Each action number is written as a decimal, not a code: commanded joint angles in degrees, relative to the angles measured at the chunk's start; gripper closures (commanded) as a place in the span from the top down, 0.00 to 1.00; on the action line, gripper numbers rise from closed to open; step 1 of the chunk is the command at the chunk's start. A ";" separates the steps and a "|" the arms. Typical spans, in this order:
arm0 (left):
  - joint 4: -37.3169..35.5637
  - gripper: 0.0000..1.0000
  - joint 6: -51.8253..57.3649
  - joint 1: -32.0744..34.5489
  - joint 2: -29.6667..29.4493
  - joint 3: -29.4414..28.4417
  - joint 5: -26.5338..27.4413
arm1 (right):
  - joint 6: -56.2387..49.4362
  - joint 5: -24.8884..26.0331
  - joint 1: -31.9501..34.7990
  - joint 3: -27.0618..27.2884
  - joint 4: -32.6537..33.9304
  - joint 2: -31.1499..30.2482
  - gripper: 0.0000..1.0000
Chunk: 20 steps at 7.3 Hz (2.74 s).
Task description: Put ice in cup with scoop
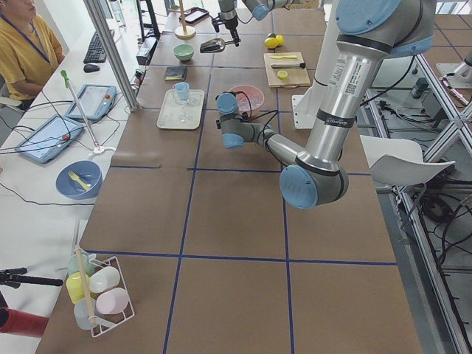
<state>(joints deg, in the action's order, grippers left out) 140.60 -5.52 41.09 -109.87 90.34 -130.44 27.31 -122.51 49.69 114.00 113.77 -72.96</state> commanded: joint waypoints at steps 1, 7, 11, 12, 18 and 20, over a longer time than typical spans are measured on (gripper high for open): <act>-6.62 1.00 0.07 4.67 2.97 0.71 -3.04 | 10.81 -0.53 -0.03 -0.51 -23.91 -14.51 0.00; -9.20 1.00 0.07 19.71 21.30 7.71 -6.76 | 24.90 -5.98 -4.94 -5.10 -38.45 -22.40 0.00; -9.29 1.00 0.07 20.17 22.60 7.75 -7.02 | 24.46 -7.13 -8.46 -7.72 -38.62 -21.35 0.00; -9.29 1.00 0.07 20.17 22.51 7.83 -7.02 | 24.11 -7.22 -9.17 -8.52 -38.54 -20.91 0.00; -10.16 1.00 0.07 20.87 22.51 7.40 -6.76 | 24.19 -7.57 -8.04 -4.96 -38.54 -21.25 1.00; -12.01 1.00 0.07 24.20 23.90 7.39 -6.58 | 24.19 -7.57 -2.27 2.24 -38.36 -25.36 1.00</act>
<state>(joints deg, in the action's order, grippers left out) 129.56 -5.45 63.33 -86.91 97.78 -137.15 51.50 -130.07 43.98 111.71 75.38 -95.54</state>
